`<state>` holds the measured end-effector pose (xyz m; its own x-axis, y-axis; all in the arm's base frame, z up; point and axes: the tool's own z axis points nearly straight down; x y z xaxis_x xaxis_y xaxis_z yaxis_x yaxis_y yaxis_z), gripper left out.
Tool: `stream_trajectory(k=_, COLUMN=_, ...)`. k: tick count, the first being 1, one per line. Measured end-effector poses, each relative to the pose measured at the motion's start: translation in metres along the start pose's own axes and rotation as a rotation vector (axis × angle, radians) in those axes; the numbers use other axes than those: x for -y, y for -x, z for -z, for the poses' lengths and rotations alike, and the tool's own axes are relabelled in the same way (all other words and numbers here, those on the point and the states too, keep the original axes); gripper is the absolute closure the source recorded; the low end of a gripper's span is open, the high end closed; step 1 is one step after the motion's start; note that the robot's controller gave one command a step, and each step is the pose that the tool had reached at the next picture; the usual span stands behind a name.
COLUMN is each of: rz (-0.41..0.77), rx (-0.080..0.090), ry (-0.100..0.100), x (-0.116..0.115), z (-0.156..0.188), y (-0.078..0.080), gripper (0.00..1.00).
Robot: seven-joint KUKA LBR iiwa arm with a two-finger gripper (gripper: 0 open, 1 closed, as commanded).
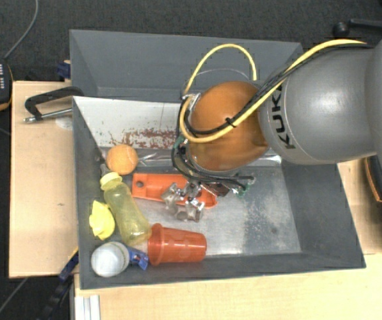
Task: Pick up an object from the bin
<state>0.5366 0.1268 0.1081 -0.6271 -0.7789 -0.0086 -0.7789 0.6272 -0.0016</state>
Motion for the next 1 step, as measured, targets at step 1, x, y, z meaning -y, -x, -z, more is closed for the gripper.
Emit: stream_trajectory(k=1, rz=0.000, rx=0.000, ry=0.001, x=-0.0001, z=0.0003, y=0.0002, gripper=0.00)
